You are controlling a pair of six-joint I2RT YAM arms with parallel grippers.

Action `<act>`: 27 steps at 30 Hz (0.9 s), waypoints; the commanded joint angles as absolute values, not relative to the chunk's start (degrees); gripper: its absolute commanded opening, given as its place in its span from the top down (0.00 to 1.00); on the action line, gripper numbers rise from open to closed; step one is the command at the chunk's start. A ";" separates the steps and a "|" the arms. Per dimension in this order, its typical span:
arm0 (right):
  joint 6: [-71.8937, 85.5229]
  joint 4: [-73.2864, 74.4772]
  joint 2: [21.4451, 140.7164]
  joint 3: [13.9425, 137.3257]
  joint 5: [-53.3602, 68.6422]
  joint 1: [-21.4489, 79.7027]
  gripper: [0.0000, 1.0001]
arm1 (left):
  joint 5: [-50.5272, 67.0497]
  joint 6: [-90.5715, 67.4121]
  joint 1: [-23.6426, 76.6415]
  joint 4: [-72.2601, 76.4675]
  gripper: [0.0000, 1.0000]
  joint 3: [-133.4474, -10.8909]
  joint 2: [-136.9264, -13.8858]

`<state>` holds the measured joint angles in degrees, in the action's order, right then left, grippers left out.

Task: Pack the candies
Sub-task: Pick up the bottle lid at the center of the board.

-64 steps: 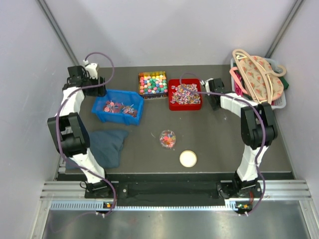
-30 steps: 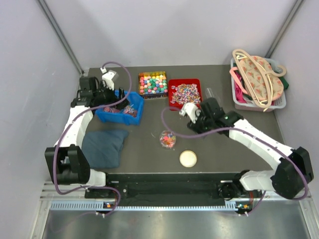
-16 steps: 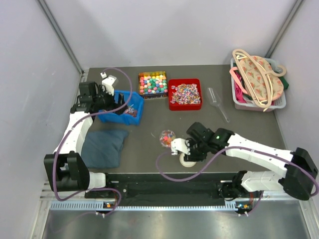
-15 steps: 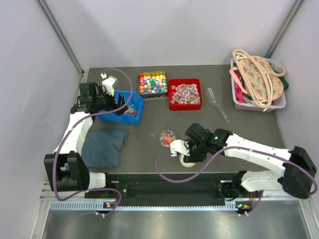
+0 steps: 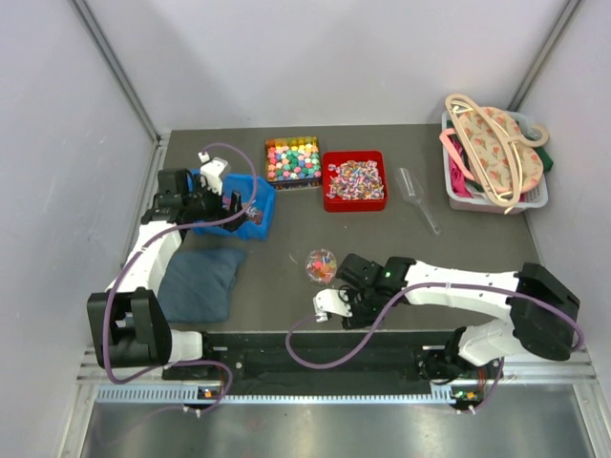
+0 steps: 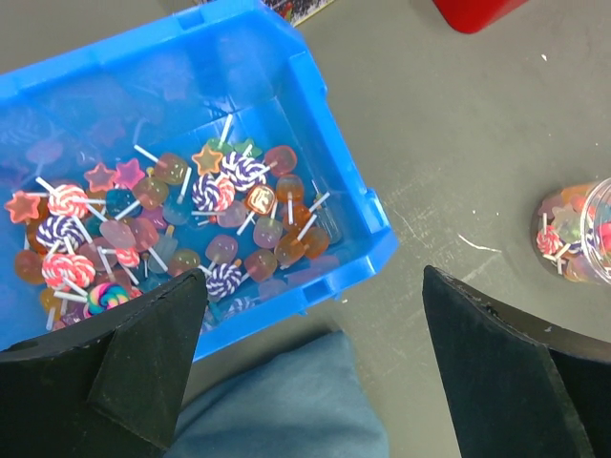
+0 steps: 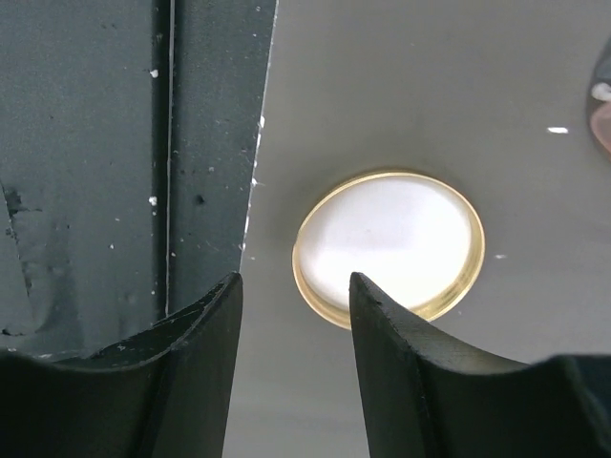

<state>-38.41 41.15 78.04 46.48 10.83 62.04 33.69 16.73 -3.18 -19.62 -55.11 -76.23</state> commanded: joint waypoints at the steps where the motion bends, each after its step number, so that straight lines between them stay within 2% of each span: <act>1: -37.88 38.24 79.89 45.62 12.92 63.19 0.53 | 35.95 17.40 -3.16 -15.91 0.01 -55.19 -75.06; 13: -35.16 31.91 84.20 43.42 9.85 63.28 0.72 | 35.33 17.84 -3.25 -16.87 0.01 -55.46 -73.30; 16: -34.54 30.50 84.64 43.24 8.09 63.28 0.88 | 35.42 17.75 -3.25 -16.96 0.01 -55.37 -73.21; 17: -34.28 30.41 84.55 43.33 7.82 63.28 0.97 | 35.33 17.84 -3.25 -16.96 0.01 -55.28 -73.30; 18: -34.28 30.50 84.64 43.33 7.65 63.28 1.00 | 35.51 17.84 -3.25 -17.05 0.01 -55.28 -73.21; 22: -33.93 32.94 83.94 44.55 7.03 63.28 1.00 | 36.82 19.07 -3.25 -17.40 0.01 -55.02 -72.95; 27: -34.89 40.42 76.57 49.90 14.75 61.18 1.00 | 40.86 24.60 -3.25 -17.32 0.01 -54.93 -73.04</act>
<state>-34.46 34.83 82.87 44.05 8.45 62.48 36.23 19.18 -3.20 -19.09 -55.02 -74.87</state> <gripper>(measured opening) 0.008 0.987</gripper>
